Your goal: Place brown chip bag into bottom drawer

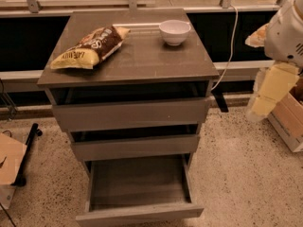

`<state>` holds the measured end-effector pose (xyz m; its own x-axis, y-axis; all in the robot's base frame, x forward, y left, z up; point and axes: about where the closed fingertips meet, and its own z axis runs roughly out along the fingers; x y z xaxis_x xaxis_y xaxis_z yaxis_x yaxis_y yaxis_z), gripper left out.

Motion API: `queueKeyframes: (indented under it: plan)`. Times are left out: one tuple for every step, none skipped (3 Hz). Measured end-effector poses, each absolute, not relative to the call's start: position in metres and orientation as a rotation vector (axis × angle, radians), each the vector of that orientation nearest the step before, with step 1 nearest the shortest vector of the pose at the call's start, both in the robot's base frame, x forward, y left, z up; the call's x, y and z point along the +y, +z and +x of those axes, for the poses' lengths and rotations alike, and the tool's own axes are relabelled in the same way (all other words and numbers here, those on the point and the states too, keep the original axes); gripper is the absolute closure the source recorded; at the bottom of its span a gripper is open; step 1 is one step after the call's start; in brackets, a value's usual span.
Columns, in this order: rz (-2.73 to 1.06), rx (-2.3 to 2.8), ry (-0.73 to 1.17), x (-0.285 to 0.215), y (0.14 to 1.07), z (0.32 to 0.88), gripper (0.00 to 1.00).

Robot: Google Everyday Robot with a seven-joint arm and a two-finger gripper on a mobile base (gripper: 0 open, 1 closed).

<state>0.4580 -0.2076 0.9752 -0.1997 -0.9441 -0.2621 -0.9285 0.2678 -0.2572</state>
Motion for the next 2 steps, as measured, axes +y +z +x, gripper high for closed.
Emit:
queueKeyframes:
  plan:
    - [-1.646, 2.112, 0.038, -0.1838, 0.9746, 0.4886, 0.00]
    - [-1.641, 2.112, 0.044, -0.1833, 0.9733, 0.4892, 0.00]
